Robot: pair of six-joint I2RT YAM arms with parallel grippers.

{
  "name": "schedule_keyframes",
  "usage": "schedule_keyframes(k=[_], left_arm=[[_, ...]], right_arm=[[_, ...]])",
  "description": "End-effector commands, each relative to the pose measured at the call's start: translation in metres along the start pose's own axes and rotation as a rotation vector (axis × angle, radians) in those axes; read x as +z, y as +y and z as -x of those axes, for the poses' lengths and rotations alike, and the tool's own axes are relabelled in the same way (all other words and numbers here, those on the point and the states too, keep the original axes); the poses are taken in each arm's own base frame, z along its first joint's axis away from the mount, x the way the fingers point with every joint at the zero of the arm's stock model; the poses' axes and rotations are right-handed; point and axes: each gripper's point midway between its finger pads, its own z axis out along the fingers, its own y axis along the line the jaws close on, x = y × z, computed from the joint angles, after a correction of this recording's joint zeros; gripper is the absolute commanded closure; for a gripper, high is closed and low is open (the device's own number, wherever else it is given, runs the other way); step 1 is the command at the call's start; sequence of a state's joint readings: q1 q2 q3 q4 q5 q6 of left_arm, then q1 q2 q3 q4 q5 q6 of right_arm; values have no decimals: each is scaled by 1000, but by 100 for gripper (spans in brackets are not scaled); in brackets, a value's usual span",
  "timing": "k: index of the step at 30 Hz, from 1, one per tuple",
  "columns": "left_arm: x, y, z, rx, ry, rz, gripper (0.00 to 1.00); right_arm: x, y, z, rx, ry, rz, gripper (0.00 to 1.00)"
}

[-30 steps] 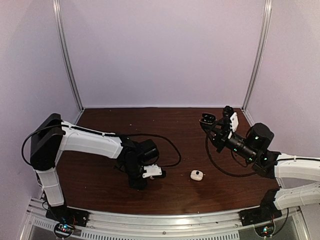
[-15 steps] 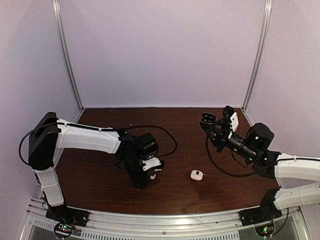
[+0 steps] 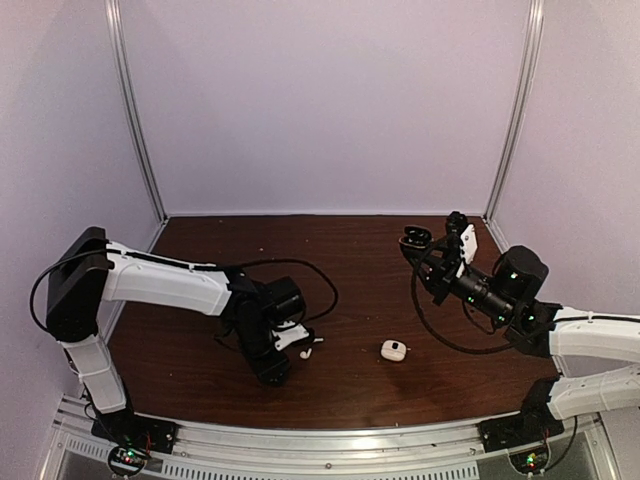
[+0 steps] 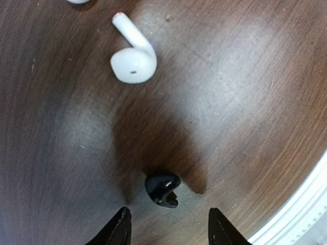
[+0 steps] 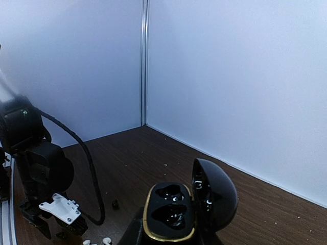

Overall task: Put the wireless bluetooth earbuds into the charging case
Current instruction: Adjust the right earbud at the center of the board.

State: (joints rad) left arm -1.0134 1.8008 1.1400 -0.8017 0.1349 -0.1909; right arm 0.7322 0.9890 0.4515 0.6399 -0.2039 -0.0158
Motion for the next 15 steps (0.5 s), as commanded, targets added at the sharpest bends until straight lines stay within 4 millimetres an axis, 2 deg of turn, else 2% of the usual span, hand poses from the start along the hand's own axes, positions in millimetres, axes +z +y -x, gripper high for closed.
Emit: schedule_keyframes(k=[1, 7, 15], left_arm=[[4, 10, 3, -35, -8, 44, 49], [10, 17, 6, -52, -7, 81, 51], [16, 28, -1, -62, 12, 137, 53]], right_arm=[[-2, -4, 9, -3, -33, -15, 100], [-2, -5, 8, -6, -30, -18, 100], [-3, -6, 7, -7, -26, -23, 100]])
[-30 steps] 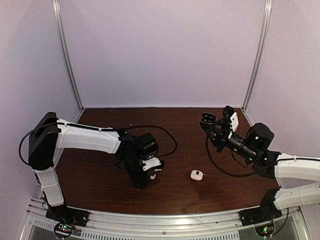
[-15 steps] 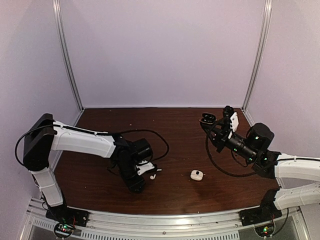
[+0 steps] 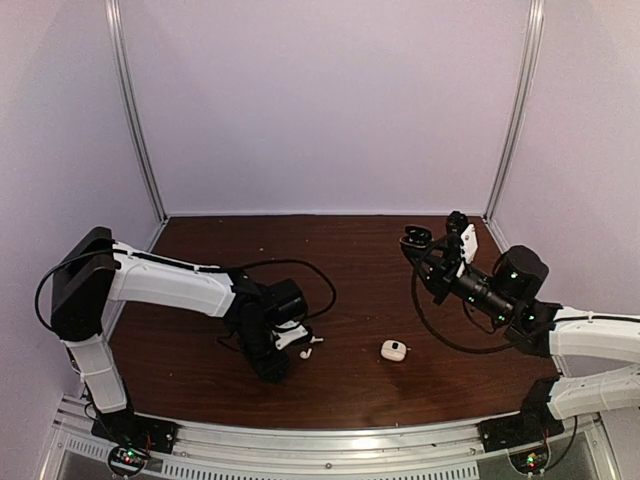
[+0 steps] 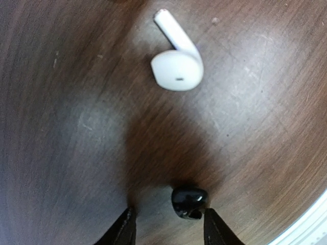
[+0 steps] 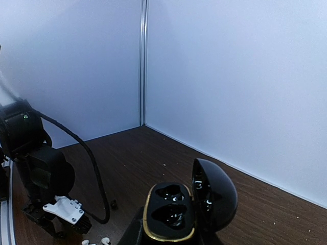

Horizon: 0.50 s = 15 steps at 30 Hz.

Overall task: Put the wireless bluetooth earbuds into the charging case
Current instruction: Adjust the right earbud at the center of the board.

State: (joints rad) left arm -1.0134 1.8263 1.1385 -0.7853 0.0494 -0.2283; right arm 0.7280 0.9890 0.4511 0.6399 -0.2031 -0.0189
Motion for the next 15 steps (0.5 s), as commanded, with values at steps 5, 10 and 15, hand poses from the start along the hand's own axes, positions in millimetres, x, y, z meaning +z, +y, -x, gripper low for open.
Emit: schedule_keyframes(k=[5, 10, 15], left_arm=[[6, 30, -5, -30, 21, 147, 58], [3, 30, 0, -17, 2, 149, 63], [-17, 7, 12, 119, -81, 29, 61]], right_arm=[[-4, -5, 8, -3, -31, -22, 100], [-5, -5, 8, -3, -35, -23, 100], [-6, -5, 9, -5, -36, -24, 100]])
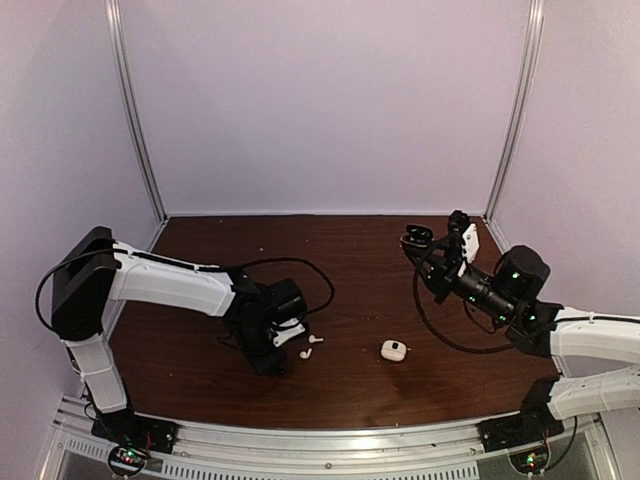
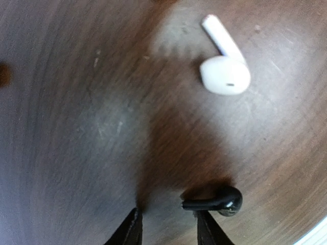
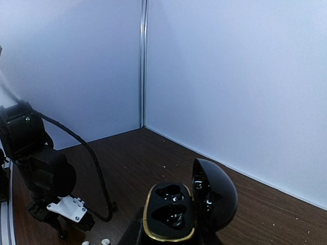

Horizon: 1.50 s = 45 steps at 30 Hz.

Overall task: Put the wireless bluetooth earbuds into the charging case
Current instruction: Adjust the right earbud at the center of the board, then pick up the right earbud from the center of the board.

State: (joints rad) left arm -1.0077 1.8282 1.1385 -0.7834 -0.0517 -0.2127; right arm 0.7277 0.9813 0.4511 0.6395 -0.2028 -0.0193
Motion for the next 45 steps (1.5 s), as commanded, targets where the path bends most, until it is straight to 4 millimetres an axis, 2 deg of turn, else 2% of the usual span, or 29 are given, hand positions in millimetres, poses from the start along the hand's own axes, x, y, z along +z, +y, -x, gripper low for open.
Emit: schedule_keyframes(k=[1, 5, 8, 11, 14, 28, 38, 45], left_arm=[[-25, -15, 13, 143, -102, -101, 61], [-47, -19, 18, 294, -172, -114, 57], [-52, -19, 21, 371, -175, -111, 56], [-43, -17, 22, 397, -126, -103, 58], [-32, -24, 24, 415, -97, -119, 60], [-19, -39, 25, 494, -81, -150, 60], [-6, -41, 22, 512, -55, -156, 61], [-1, -40, 18, 511, -40, -153, 69]], right_arm=[[-5, -5, 7, -4, -28, -22, 100], [-5, -5, 7, -3, -31, -24, 100], [-5, -5, 8, -2, -33, -22, 100], [-6, -5, 9, -1, -36, -22, 100], [-6, -5, 9, -4, -33, -26, 100], [-7, -5, 7, 2, -30, -25, 100], [-8, -6, 7, 8, -35, -28, 100], [-8, -6, 7, 8, -34, -29, 100]])
